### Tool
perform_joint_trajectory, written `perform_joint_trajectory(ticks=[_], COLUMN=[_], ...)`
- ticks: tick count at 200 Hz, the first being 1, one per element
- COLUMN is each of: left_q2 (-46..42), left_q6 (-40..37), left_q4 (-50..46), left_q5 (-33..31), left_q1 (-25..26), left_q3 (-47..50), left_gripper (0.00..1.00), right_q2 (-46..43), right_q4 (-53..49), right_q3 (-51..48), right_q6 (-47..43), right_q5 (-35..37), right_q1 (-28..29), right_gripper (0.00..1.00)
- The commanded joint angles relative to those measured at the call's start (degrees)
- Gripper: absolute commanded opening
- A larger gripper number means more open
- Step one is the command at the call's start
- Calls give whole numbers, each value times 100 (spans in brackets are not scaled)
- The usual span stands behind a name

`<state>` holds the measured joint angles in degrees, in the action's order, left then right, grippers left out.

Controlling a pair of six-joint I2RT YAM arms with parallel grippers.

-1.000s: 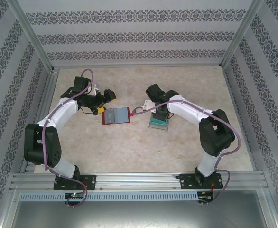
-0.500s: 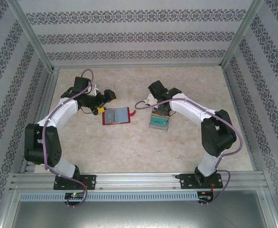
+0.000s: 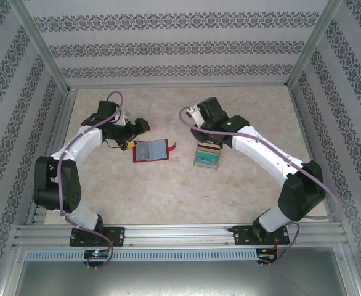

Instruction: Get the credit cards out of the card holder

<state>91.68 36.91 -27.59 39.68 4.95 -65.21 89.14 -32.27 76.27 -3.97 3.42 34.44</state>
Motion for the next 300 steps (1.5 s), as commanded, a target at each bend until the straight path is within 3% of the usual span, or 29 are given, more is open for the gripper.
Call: perform_joint_trajectory(ticks=[1,56,79,131,186,300], left_q2=[34,239,357,650,958,1383], left_q6=[-192,-219,-176,-43,-120,-175], left_q4=[-250,-207,-121,216,228,491], left_q5=[-307,-505,-523,-333,-382,-133], left_q1=[-184,-275,-286,-284,-284,-250], left_q3=[-3,158,231,320,251,268], left_gripper=[90,67,63,58,57,57], right_q2=[262,1284,1789,2860,3389,3602], right_q4=[404,1167,1208,727,698,767], right_q3=[63,186,456,1263,1493,1457], right_q6=[1335,2602,3016,3427,3534,3620], right_q5=[-515,-860,-971,-602,-729,-961], right_q1=[247,733,771,829,802,855], right_gripper=[31,31,29,25,25,20])
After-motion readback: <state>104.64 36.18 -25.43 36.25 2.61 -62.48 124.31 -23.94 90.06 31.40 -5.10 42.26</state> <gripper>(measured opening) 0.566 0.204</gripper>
